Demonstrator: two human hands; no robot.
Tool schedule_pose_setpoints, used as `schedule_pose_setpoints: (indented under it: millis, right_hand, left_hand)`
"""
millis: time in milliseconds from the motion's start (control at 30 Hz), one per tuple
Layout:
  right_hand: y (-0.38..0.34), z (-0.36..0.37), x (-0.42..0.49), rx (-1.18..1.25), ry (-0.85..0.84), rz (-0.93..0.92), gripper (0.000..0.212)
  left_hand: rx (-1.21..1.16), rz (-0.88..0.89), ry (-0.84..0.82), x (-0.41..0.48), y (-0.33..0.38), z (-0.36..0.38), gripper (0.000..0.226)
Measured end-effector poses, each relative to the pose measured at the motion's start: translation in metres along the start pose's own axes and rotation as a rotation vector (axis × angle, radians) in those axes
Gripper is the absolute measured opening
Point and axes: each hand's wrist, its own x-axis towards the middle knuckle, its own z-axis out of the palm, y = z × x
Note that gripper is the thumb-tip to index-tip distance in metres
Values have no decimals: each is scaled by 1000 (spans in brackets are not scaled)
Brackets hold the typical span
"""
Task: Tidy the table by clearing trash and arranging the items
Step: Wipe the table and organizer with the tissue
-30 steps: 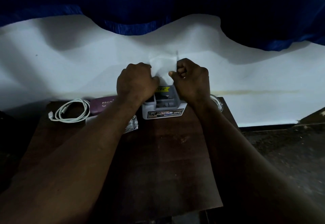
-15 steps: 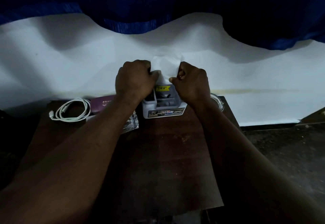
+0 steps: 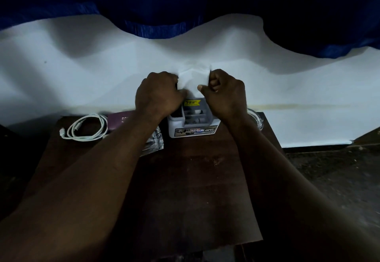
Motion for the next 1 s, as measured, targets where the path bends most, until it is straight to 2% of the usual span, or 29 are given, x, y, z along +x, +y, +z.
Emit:
schedule_pose_setpoints:
  millis: [100, 200, 400, 500, 700, 867, 1000]
  right_hand:
    - [-1, -1, 3, -6, 11, 22, 23]
    - [3, -1, 1, -43, -33, 43, 35]
    - [-10, -9, -5, 9, 11, 31, 19]
    - [-18, -15, -9, 26, 53, 4, 23]
    - [-25, -26, -47, -50, 154, -9, 31]
    - [-47, -43, -82, -84, 51, -104, 18]
    - [-68, -51, -116, -54, -80, -138, 17]
  left_hand:
    - [-53, -48, 42, 1, -1, -4, 36]
    - [-37, -22, 35, -1, -1, -4, 31]
    - [-57, -20, 39, -1, 0, -10, 37]
    - [-123, -4, 68, -4, 0, -22, 40]
    - [64, 14, 16, -40, -6, -47, 40]
    - [100, -7, -54, -85, -16, -77, 29]
    - [269, -32, -230, -124, -24, -88, 54]
